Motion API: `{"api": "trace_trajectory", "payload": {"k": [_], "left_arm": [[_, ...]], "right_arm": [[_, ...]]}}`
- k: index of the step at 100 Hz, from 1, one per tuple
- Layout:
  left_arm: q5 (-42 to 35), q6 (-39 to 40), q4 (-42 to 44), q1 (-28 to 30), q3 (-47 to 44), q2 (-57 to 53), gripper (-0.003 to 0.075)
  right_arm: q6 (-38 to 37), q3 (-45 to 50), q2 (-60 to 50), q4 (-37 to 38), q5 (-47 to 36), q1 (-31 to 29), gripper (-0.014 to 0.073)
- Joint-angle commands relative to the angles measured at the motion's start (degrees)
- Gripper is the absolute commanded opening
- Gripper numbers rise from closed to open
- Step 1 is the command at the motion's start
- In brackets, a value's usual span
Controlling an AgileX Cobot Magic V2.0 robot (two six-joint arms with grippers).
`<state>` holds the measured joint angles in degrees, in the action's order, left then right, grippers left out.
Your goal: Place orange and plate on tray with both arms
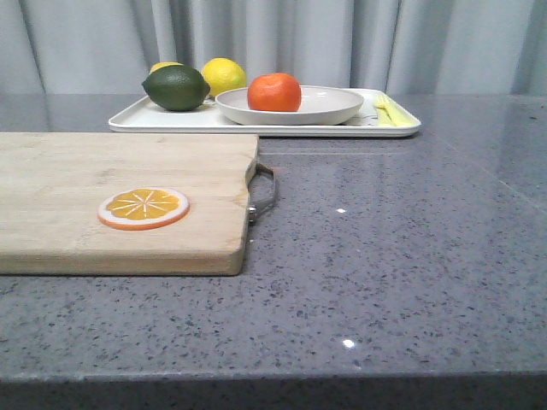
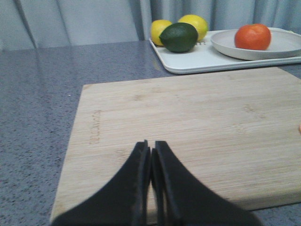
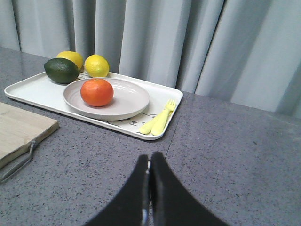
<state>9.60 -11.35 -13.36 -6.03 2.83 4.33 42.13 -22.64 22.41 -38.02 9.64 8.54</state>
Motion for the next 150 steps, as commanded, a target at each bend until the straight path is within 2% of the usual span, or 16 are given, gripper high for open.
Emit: {"api": "trace_trajectory", "payload": {"k": [1,17,33,47,150], "left_arm": [[-3.3,0.7,0.6,2.1,0.2,-2.9,-0.0020],[-1.6,1.3,2.9,3.9,-2.2,-6.6,-0.0020],[-0.9,9.7,9.6,4.0,-3.3,-6.6,-0.0020],[-1.1,11.3,11.0,4.0,-3.3,-6.6,-0.0020],[-1.1,11.0,10.7,4.0,-3.3,-6.5,-0.0020]], "right_arm": [[0.6,-1.5,0.1,-0.8,-3.8,-0.3,-0.0102],[0.6,-1.5,0.1,-0.8,-3.8,-0.3,-0.0102],[0.6,-1.5,0.1,-0.8,-3.7,-0.3,-0.0102],[0.6,-1.5,0.1,-0.8,-3.6,-0.3,-0.0102],[0.6,-1.5,0.1,-0.8,-3.6,-0.3,-0.0102]]}}
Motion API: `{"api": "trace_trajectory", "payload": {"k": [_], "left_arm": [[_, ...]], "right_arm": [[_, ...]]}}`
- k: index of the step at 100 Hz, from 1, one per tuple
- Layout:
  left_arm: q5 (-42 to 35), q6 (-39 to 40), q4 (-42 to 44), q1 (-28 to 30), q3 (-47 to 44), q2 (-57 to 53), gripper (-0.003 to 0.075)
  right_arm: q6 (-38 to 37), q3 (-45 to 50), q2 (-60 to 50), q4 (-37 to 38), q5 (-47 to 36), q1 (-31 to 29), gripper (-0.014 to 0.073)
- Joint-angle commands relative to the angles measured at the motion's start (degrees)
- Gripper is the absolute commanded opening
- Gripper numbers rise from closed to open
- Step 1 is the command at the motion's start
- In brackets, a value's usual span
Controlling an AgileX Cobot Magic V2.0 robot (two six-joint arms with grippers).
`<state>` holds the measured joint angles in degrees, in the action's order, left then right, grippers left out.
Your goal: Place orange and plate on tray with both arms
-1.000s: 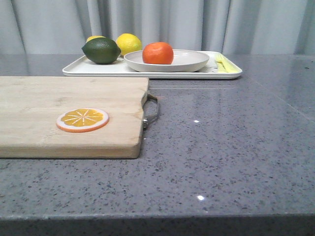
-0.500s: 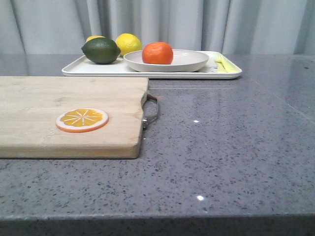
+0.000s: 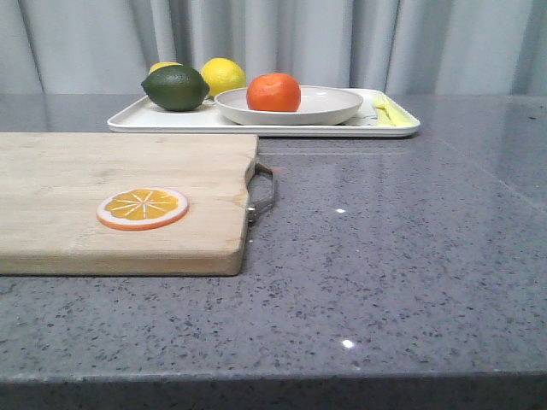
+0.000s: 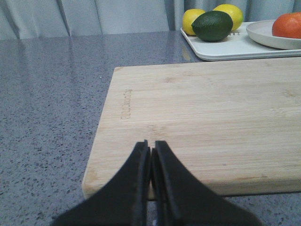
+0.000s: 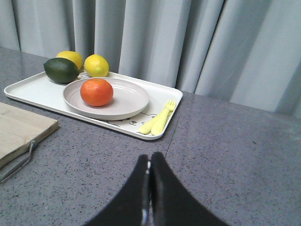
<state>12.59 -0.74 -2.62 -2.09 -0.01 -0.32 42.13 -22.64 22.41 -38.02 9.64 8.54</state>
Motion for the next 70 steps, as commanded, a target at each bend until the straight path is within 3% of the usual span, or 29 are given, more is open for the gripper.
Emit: {"api": "trace_trajectory", "payload": {"k": [1,29,39,58,70], "left_arm": [[-4.1,0.4,-0.1,0.1,-0.5,-1.8,-0.0020],[-4.1,0.4,-0.1,0.1,-0.5,-1.8,-0.0020],[-4.1,0.4,-0.1,0.1,-0.5,-1.8,-0.0020],[-4.1,0.4,-0.1,0.1,-0.5,-1.8,-0.0020],[-4.1,0.4,-0.1,0.1,-0.5,-1.8,-0.0020]], "right_arm": [[0.6,-1.5,0.1,-0.8,-3.6,-0.3,-0.0102],[-2.4,4.5,-1.8,2.2,-10.1,0.2,-0.0102],[-13.5,9.1,-4.9,13.9,-10.6,0.2,-0.0102],[-43.1,17.6,-11.4,40.3,-14.9,0.2,-0.0102],[-47.7,20.7,-15.1,44.5,-15.1,-0.1,-0.0102]]}}
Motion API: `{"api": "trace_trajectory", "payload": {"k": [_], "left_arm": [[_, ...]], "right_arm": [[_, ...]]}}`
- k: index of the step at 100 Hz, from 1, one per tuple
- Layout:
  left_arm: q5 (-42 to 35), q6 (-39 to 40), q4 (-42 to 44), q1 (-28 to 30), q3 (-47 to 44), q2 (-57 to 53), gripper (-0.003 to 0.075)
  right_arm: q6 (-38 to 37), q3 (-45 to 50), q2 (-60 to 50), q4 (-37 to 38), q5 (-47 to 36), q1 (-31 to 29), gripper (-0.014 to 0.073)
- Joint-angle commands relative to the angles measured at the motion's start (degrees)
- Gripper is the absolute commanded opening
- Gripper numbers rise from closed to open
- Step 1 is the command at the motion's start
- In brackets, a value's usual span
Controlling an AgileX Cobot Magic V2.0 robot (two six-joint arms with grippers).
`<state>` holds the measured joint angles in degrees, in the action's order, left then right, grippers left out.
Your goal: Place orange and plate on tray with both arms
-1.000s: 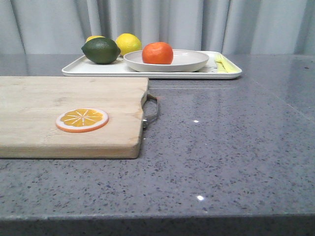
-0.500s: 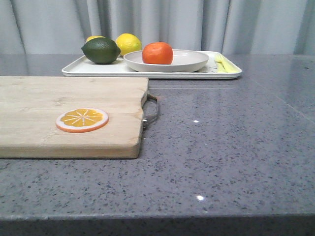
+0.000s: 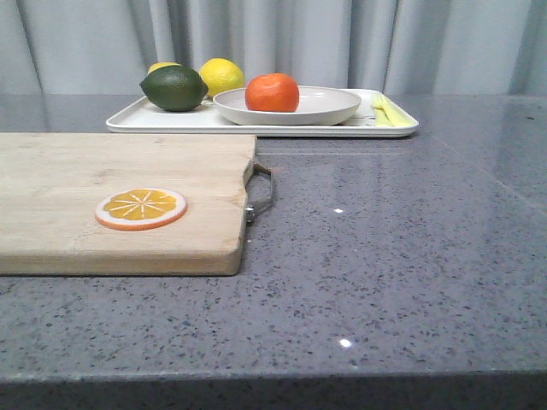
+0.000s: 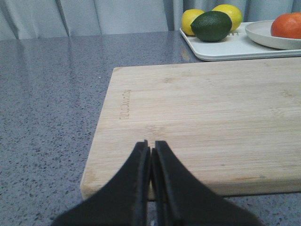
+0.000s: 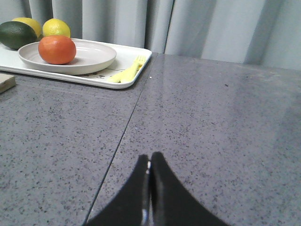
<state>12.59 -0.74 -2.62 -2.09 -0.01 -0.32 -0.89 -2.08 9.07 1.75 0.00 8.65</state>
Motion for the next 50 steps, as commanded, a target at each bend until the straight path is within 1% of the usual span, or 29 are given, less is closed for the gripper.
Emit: {"api": "trace_trajectory", "payload": {"k": [1,13,26,37,50], "left_arm": [[-4.1,0.4,-0.1,0.1,-0.5,-1.8,-0.0020],[-4.1,0.4,-0.1,0.1,-0.5,-1.8,-0.0020],[-4.1,0.4,-0.1,0.1,-0.5,-1.8,-0.0020],[-4.1,0.4,-0.1,0.1,-0.5,-1.8,-0.0020],[-4.1,0.4,-0.1,0.1,-0.5,-1.8,-0.0020]], "right_arm": [[-4.7,0.3,-2.3,4.7,-5.4,-0.3,-0.0102],[-4.7,2.5,-6.3,4.7,-5.1,-1.0,-0.0102],[-4.7,2.4,-10.3,4.7,-1.2,-2.6,-0.0102],[-4.7,2.4,-10.4,4.7,-0.8,-3.9,-0.0102],[-4.7,2.4,-10.4,4.7,-0.8,-4.0,-0.0102]]}}
